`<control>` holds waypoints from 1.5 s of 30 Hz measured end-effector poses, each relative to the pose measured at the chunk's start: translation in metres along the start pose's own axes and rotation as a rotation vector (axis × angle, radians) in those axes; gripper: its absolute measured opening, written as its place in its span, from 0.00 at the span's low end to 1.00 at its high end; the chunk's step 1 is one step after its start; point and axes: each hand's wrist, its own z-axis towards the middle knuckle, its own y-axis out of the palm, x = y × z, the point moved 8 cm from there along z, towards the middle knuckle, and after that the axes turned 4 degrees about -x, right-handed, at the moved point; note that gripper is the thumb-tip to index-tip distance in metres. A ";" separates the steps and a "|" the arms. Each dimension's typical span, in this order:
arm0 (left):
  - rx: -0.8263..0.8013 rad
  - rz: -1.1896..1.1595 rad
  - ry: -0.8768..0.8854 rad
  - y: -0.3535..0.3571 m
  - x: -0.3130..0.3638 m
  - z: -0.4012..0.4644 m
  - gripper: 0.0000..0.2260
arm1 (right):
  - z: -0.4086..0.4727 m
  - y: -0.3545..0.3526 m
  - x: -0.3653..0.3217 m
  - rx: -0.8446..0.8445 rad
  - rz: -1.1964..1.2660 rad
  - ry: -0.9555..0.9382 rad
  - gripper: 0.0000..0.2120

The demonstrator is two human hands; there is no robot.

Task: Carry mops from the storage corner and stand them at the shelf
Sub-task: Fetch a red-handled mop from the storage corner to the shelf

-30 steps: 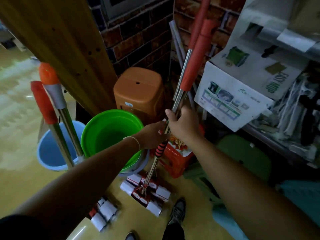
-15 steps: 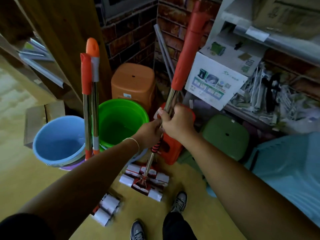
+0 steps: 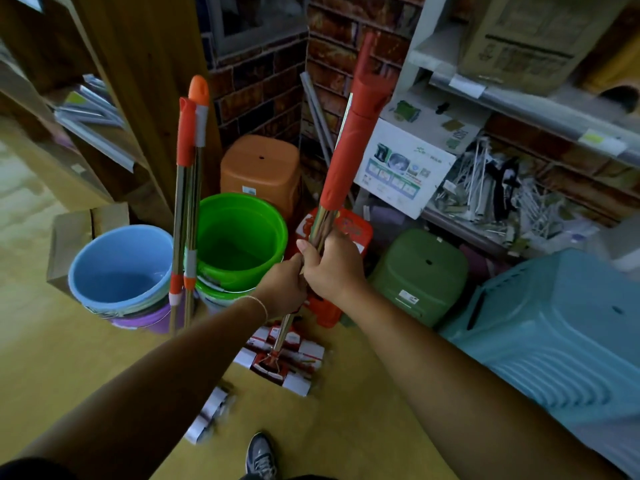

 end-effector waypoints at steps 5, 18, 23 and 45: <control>-0.013 0.003 -0.030 0.012 0.020 -0.036 0.10 | -0.048 -0.024 -0.001 0.003 0.036 -0.059 0.16; 0.164 -0.018 0.010 -0.033 0.097 -0.167 0.06 | -0.138 -0.075 -0.095 -0.087 0.058 -0.390 0.09; 0.185 -0.046 0.010 -0.045 0.101 -0.208 0.09 | -0.165 -0.074 -0.126 -0.109 0.027 -0.415 0.09; 0.281 -0.531 0.014 -0.149 -0.011 -0.467 0.22 | -0.357 0.022 -0.347 -0.215 0.209 -0.617 0.11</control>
